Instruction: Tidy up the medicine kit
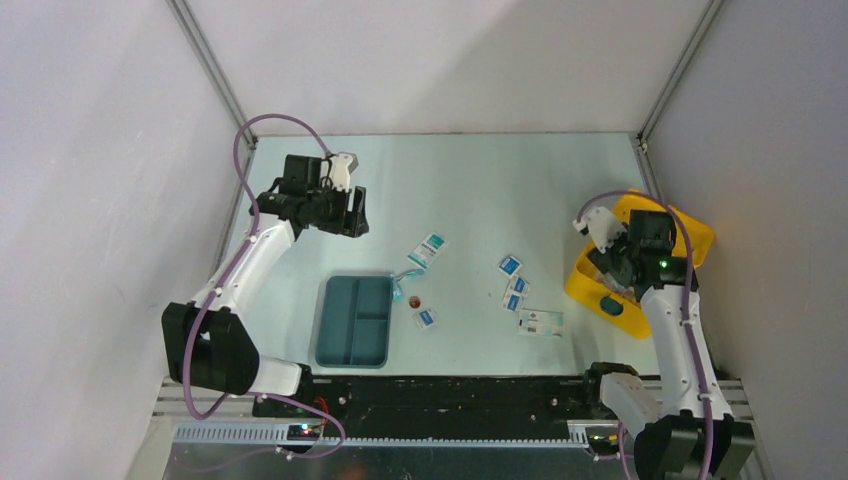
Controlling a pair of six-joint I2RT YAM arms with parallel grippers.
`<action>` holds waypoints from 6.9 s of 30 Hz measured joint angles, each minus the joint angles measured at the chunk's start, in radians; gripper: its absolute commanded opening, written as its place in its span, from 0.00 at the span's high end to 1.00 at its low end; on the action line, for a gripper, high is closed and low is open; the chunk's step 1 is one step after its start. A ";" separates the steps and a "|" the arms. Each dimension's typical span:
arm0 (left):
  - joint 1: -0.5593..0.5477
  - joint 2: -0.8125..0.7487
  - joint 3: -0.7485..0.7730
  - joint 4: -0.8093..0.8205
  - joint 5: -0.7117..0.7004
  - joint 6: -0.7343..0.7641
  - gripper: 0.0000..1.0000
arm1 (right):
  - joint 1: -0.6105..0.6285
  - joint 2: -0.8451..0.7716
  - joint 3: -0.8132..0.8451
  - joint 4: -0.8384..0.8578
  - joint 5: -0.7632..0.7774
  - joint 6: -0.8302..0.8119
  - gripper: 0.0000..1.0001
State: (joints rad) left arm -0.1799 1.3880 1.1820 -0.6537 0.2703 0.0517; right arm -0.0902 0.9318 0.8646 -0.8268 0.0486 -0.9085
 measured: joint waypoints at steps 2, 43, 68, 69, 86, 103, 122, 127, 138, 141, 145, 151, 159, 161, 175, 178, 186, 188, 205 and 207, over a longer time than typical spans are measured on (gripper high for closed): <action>0.000 0.000 0.000 0.000 0.000 0.001 0.27 | -0.002 0.041 0.035 0.017 -0.012 0.074 0.46; -0.146 0.247 -0.204 -0.177 -0.125 0.009 0.74 | 0.274 0.170 0.178 0.114 -0.139 0.594 0.50; -0.156 0.261 -0.043 -0.214 -0.324 0.441 0.53 | 0.275 0.169 0.178 0.114 -0.139 0.593 0.50; -0.157 0.262 -0.045 -0.216 -0.333 0.439 0.51 | 0.275 0.169 0.178 0.114 -0.139 0.593 0.50; -0.154 0.119 -0.251 -0.295 -0.346 0.512 0.52 | 0.278 0.169 0.178 0.114 -0.140 0.590 0.50; -0.119 0.180 -0.291 -0.303 -0.326 0.535 0.81 | 0.285 0.168 0.178 0.114 -0.140 0.589 0.50; -0.134 0.068 -0.319 -0.265 -0.321 0.658 1.00 | 0.298 0.163 0.178 0.118 -0.140 0.575 0.50; -0.221 0.094 -0.320 -0.261 -0.294 0.680 1.00 | 0.315 0.175 0.182 0.121 -0.140 0.575 0.50; -0.350 0.245 -0.268 -0.311 -0.377 0.681 1.00 | 0.322 0.177 0.199 0.121 -0.135 0.566 0.50; -0.381 0.282 -0.226 -0.328 -0.372 0.681 1.00 | 0.324 0.177 0.199 0.121 -0.132 0.563 0.50; -0.444 0.322 -0.172 -0.322 -0.353 0.681 1.00 | 0.328 0.177 0.199 0.121 -0.120 0.555 0.50; -0.542 0.369 -0.101 -0.311 -0.322 0.669 1.00 | 0.328 0.177 0.199 0.121 -0.107 0.548 0.51; -0.604 0.401 0.006 -0.270 -0.216 0.620 0.69 | 0.341 0.177 0.199 0.121 -0.107 0.540 0.48; -0.605 0.400 0.018 -0.262 -0.206 0.613 0.61 | 0.354 0.181 0.207 0.111 -0.108 0.528 0.44; -0.480 0.016 -0.192 -0.267 -0.233 0.547 0.49 | 0.615 0.374 0.368 0.018 -0.263 0.442 0.29; -0.395 -0.130 -0.189 -0.260 -0.225 0.490 0.42 | 0.718 0.429 0.388 0.045 -0.261 0.423 0.28; -0.107 -0.233 -0.118 -0.209 -0.169 0.182 0.29 | 0.850 0.599 0.444 0.169 -0.349 0.388 0.39; -0.027 -0.231 -0.114 -0.201 -0.135 0.114 0.29 | 0.894 0.662 0.477 0.189 -0.370 0.360 0.44; 0.222 -0.203 -0.108 -0.198 0.002 -0.066 0.29 | 1.094 1.034 0.631 0.217 -0.348 0.213 0.53; 0.222 -0.203 -0.108 -0.197 0.008 -0.071 0.30 | 1.093 1.057 0.648 0.215 -0.341 0.208 0.56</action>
State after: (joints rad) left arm 0.0425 1.1851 1.0737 -0.8505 0.2787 -0.0189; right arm 1.0023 1.9888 1.5127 -0.6121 -0.2924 -0.7010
